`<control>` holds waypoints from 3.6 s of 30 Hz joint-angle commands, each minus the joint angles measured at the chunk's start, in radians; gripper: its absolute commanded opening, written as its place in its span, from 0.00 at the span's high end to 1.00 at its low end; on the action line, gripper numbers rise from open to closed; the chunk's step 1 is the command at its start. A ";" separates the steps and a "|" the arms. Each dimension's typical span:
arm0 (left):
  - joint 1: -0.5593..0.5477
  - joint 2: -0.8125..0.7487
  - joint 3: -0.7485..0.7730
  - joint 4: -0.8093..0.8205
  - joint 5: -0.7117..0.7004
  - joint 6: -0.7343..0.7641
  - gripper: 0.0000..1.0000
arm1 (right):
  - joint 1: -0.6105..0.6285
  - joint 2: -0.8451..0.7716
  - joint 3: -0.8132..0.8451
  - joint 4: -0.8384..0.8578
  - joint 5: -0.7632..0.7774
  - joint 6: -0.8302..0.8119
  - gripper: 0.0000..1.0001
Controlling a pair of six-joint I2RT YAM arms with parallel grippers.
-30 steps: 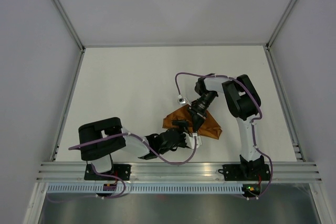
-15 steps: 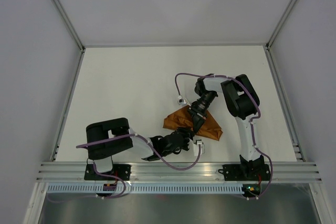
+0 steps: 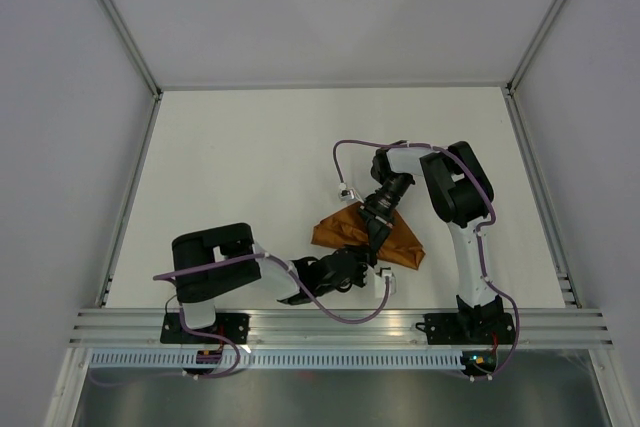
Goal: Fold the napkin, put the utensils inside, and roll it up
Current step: Roll the napkin with the utensil
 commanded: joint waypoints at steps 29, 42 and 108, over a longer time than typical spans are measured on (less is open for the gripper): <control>0.032 0.033 0.202 -0.535 0.237 -0.164 0.98 | -0.116 -0.091 0.155 0.131 0.188 -0.031 0.59; 0.081 0.068 0.355 -0.759 0.419 -0.340 0.98 | -0.378 -0.276 0.220 0.258 0.167 0.144 0.59; 0.606 0.521 0.852 -1.231 1.042 -0.904 0.98 | 0.313 -1.056 -0.875 1.003 0.624 0.083 0.58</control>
